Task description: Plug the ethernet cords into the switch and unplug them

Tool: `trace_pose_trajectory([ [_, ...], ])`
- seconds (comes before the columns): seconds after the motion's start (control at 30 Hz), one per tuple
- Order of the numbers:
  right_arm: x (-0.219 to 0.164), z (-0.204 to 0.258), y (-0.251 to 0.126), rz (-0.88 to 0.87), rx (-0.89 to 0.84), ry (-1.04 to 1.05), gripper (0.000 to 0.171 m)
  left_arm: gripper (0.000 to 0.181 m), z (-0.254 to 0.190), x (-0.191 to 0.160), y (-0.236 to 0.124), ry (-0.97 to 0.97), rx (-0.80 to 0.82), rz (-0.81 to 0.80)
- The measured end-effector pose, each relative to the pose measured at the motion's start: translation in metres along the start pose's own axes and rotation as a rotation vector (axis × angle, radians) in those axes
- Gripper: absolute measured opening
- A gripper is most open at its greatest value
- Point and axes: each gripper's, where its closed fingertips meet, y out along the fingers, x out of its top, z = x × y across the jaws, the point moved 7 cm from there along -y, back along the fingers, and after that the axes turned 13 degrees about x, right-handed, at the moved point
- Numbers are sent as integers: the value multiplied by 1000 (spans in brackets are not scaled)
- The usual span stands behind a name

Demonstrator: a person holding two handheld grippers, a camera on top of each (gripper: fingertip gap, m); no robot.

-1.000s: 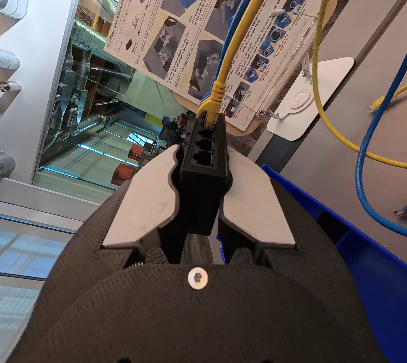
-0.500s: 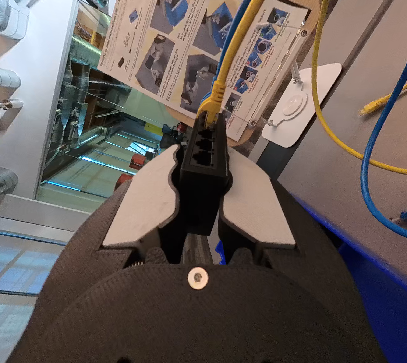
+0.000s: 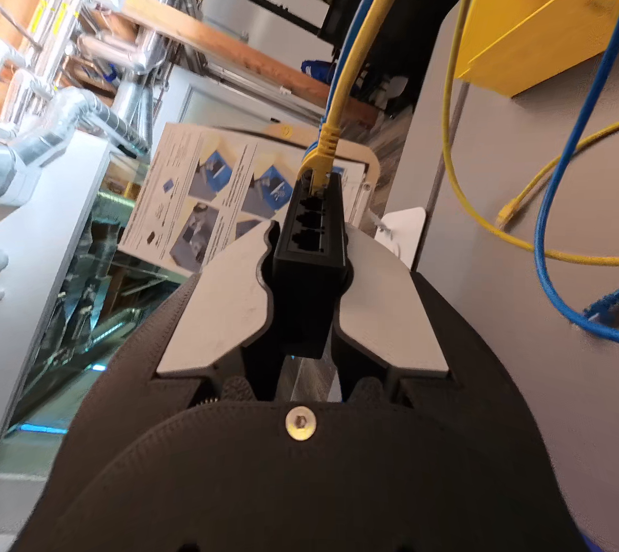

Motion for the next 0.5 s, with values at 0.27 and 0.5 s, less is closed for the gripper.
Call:
trace_pose_trajectory([
  [0.27, 9, 38, 97, 256, 127, -340, 32, 32, -28, 25, 3, 155, -33, -6],
  [0.5, 14, 41, 102, 310, 218, -210, 31, 32, -32, 24, 8, 221, 0, 39],
])
